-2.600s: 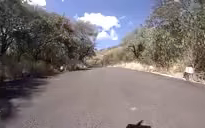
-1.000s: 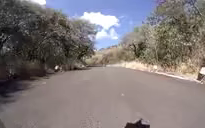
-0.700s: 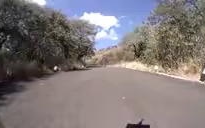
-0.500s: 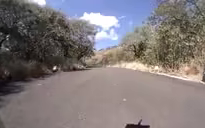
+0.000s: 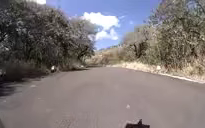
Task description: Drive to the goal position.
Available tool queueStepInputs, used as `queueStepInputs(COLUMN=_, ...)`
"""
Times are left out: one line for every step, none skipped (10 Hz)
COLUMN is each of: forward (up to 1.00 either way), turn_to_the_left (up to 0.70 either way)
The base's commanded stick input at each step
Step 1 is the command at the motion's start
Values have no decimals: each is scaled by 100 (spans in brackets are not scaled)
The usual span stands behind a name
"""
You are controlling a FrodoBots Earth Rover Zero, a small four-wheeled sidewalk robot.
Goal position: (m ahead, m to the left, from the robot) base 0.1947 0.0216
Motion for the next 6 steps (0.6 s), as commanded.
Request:
queueStepInputs(forward=50, turn_to_the_left=0)
queueStepInputs(forward=50, turn_to_the_left=0)
queueStepInputs(forward=50, turn_to_the_left=0)
queueStepInputs(forward=50, turn_to_the_left=0)
queueStepInputs(forward=50, turn_to_the_left=0)
queueStepInputs(forward=50, turn_to_the_left=0)
